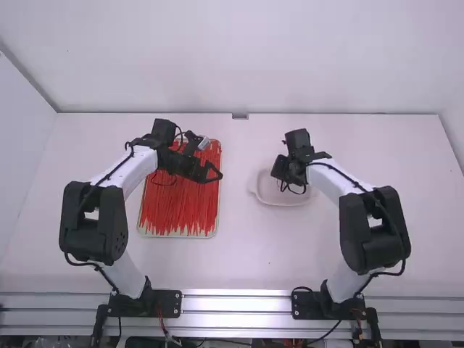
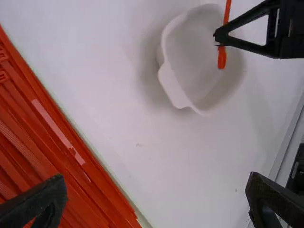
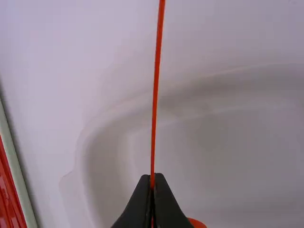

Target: Fasten the cable tie

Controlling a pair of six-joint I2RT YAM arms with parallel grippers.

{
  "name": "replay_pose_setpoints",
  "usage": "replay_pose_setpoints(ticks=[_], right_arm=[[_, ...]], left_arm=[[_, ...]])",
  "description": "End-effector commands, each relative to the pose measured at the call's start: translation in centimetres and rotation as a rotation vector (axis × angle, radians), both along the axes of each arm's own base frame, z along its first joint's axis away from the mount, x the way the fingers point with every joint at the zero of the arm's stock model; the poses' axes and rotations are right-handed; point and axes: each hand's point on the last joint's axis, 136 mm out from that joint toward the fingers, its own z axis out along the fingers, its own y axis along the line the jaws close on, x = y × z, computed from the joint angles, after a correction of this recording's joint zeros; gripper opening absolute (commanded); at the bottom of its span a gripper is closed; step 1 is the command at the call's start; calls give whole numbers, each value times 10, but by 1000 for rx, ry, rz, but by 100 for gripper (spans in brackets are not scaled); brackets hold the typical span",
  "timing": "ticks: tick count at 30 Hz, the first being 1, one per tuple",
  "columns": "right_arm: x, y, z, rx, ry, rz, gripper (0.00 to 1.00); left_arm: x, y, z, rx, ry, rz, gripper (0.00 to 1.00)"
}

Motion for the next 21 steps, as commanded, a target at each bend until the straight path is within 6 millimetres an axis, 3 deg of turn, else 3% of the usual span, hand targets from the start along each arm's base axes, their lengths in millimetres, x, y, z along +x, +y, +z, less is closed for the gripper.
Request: replay_pose_setpoints(ticks=[1, 12, 13, 14, 15, 16, 18, 19, 20, 21], right_arm=[[6, 4, 3, 4, -10, 3, 0], [2, 2, 1, 0, 7, 2, 0], [3, 2, 1, 0, 5, 2, 18], [3, 2, 1, 0, 5, 2, 18], [2, 3, 1, 1, 5, 3, 44], [2, 3, 1, 1, 5, 3, 53], [3, 2, 1, 1, 5, 0, 58], [3, 2, 1, 0, 5, 0, 83], [2, 3, 1, 0, 5, 4, 98], [2, 4, 1, 1, 4, 5, 99]], left_arm=[[-6, -4, 2, -23, -4, -27, 99], [-5, -5, 2, -22, -8, -30, 99], [-6, -5, 2, -23, -7, -30, 99], [-6, -5, 2, -23, -7, -30, 99], [-5, -5, 2, -23, -9, -30, 99], [-5, -5, 2, -23, -9, -30, 99], [-5, -5, 2, -23, -9, -30, 99], [-5, -5, 2, -23, -9, -30, 99], [-5, -5, 2, -22, -9, -29, 99], [-5, -5, 2, -22, -9, -30, 99]])
